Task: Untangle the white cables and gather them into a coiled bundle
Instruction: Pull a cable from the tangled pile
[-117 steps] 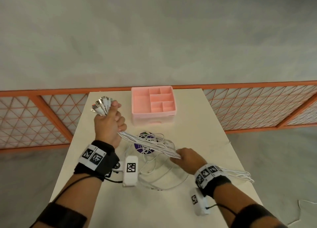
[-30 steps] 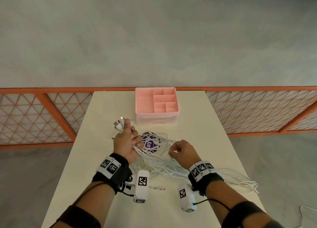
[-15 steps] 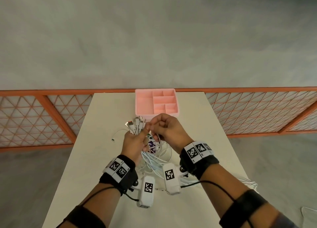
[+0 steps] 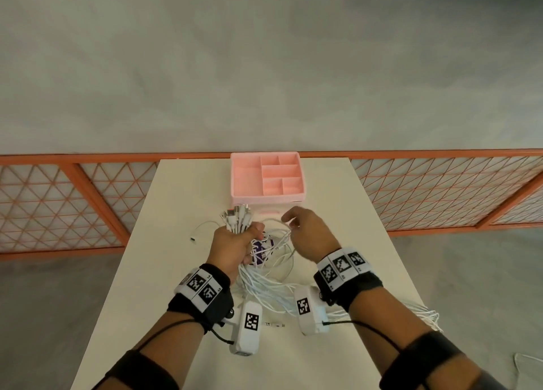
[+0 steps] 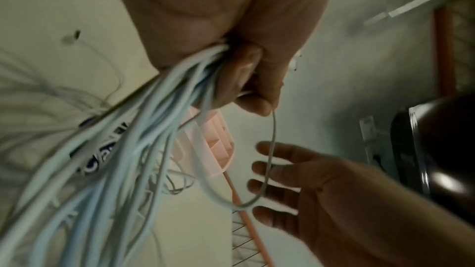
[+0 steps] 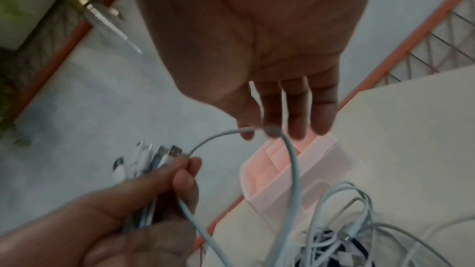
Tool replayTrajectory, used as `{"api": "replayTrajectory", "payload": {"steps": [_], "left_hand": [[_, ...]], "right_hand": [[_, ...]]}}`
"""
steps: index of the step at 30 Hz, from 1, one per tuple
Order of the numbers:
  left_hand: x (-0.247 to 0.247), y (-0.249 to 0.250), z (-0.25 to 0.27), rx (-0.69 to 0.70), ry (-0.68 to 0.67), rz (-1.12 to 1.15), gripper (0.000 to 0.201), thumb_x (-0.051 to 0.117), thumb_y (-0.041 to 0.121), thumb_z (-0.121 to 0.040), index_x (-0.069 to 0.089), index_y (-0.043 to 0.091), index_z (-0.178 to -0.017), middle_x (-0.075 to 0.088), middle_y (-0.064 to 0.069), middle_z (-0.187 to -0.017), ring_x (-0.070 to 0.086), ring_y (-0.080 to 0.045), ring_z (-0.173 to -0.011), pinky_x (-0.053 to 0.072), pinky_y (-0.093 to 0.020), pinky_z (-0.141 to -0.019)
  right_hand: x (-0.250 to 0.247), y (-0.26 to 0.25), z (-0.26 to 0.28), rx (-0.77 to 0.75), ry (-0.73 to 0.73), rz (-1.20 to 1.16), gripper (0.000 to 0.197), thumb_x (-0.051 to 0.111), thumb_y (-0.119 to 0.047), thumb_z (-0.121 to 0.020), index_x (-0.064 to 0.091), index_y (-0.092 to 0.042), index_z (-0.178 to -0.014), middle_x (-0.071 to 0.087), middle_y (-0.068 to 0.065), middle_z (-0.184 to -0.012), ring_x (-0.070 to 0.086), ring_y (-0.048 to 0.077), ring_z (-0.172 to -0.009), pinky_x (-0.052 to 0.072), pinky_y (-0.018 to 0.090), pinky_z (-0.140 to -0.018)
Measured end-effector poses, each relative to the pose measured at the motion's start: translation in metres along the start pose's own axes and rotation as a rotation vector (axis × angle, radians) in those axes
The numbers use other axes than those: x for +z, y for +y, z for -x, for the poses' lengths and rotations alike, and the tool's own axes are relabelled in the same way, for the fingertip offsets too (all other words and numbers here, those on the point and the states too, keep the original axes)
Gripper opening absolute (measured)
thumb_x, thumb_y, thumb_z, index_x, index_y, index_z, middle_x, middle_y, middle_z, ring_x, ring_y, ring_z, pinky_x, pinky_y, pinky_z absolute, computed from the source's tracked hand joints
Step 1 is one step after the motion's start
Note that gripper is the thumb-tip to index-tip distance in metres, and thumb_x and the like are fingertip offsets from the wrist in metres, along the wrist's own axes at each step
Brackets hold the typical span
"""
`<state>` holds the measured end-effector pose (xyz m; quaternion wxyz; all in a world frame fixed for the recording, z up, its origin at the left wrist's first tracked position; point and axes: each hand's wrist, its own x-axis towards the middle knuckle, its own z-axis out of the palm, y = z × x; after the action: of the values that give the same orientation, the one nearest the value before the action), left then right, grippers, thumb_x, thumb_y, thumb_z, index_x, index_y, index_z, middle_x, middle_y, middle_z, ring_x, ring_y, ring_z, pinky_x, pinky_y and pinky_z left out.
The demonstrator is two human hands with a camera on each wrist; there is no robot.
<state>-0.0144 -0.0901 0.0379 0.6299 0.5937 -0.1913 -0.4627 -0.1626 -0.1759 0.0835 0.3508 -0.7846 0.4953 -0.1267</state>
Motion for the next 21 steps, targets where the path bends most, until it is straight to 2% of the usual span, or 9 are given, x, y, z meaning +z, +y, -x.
{"api": "replayTrajectory", "payload": {"steps": [3, 5, 7, 11, 14, 16, 17, 19, 21], "left_hand": [[0.004, -0.006, 0.000, -0.003, -0.026, -0.169, 0.008, 0.075, 0.014, -0.087, 0.072, 0.008, -0.082, 0.067, -0.007, -0.066, 0.038, -0.012, -0.041, 0.030, -0.020, -0.041], [0.005, -0.011, -0.001, -0.011, -0.013, -0.207, 0.009, 0.075, 0.013, -0.087, 0.071, 0.009, -0.079, 0.066, -0.003, -0.059, 0.039, -0.011, -0.040, 0.031, -0.020, -0.040], [0.003, -0.015, -0.001, -0.025, -0.019, -0.203, 0.010, 0.077, 0.018, -0.086, 0.073, 0.009, -0.081, 0.070, -0.006, -0.066, 0.038, -0.012, -0.041, 0.031, -0.022, -0.041], [-0.007, -0.022, 0.003, -0.071, -0.027, -0.128, 0.014, 0.078, 0.020, -0.085, 0.071, 0.007, -0.085, 0.071, -0.010, -0.074, 0.034, -0.010, -0.040, 0.030, -0.021, -0.041], [-0.014, -0.023, 0.006, -0.091, -0.006, -0.016, 0.011, 0.074, 0.016, -0.088, 0.071, 0.006, -0.086, 0.070, -0.009, -0.076, 0.035, -0.008, -0.040, 0.032, -0.020, -0.040], [-0.016, -0.019, 0.003, -0.081, 0.019, 0.027, 0.009, 0.073, 0.015, -0.089, 0.072, 0.007, -0.086, 0.071, -0.009, -0.078, 0.036, -0.007, -0.042, 0.033, -0.020, -0.040], [-0.017, -0.017, 0.001, -0.069, 0.030, 0.029, 0.009, 0.072, 0.015, -0.089, 0.072, 0.007, -0.086, 0.071, -0.009, -0.078, 0.036, -0.008, -0.043, 0.033, -0.020, -0.040], [-0.018, -0.012, -0.002, -0.041, 0.040, 0.004, 0.009, 0.072, 0.015, -0.089, 0.072, 0.007, -0.084, 0.069, -0.011, -0.077, 0.033, -0.010, -0.043, 0.031, -0.020, -0.041], [-0.015, -0.011, -0.001, -0.009, 0.018, -0.074, 0.012, 0.075, 0.016, -0.088, 0.072, 0.008, -0.079, 0.067, -0.014, -0.076, 0.031, -0.012, -0.042, 0.029, -0.021, -0.043]], "right_hand": [[0.011, -0.003, 0.009, -0.186, -0.077, 0.119, 0.036, 0.054, -0.009, -0.090, 0.063, -0.018, -0.124, 0.057, 0.008, -0.125, 0.055, 0.024, -0.114, 0.046, 0.039, -0.099], [0.012, -0.011, 0.010, -0.207, -0.116, 0.108, 0.024, 0.055, -0.022, -0.095, 0.070, -0.012, -0.112, 0.068, 0.008, -0.110, 0.064, 0.022, -0.101, 0.052, 0.037, -0.090], [0.007, -0.014, 0.007, -0.187, -0.087, 0.133, 0.024, 0.055, -0.021, -0.094, 0.073, -0.006, -0.095, 0.073, 0.009, -0.093, 0.067, 0.022, -0.085, 0.054, 0.036, -0.079], [-0.021, -0.022, -0.002, -0.162, 0.128, -0.103, 0.019, 0.054, -0.013, -0.096, 0.072, -0.010, -0.092, 0.070, -0.001, -0.077, 0.064, 0.014, -0.069, 0.049, 0.022, -0.062], [-0.039, -0.022, -0.014, -0.063, 0.360, -0.561, 0.023, 0.050, -0.004, -0.093, 0.069, -0.012, -0.082, 0.065, 0.000, -0.060, 0.063, 0.024, -0.063, 0.056, 0.040, -0.066], [-0.038, -0.017, -0.018, 0.000, 0.391, -0.647, 0.025, 0.048, -0.002, -0.092, 0.068, -0.012, -0.081, 0.064, 0.000, -0.057, 0.064, 0.024, -0.062, 0.057, 0.047, -0.069], [-0.036, -0.014, -0.018, 0.028, 0.377, -0.586, 0.024, 0.048, -0.001, -0.091, 0.069, -0.011, -0.085, 0.067, 0.002, -0.063, 0.066, 0.024, -0.065, 0.057, 0.045, -0.071], [-0.031, -0.007, -0.014, 0.039, 0.333, -0.257, 0.031, 0.046, 0.004, -0.088, 0.068, -0.008, -0.106, 0.069, 0.011, -0.099, 0.066, 0.027, -0.092, 0.054, 0.040, -0.085], [-0.023, -0.004, -0.004, -0.081, 0.290, 0.085, 0.049, 0.046, 0.006, -0.084, 0.057, -0.008, -0.130, 0.052, 0.013, -0.131, 0.050, 0.030, -0.120, 0.045, 0.040, -0.102]]}}
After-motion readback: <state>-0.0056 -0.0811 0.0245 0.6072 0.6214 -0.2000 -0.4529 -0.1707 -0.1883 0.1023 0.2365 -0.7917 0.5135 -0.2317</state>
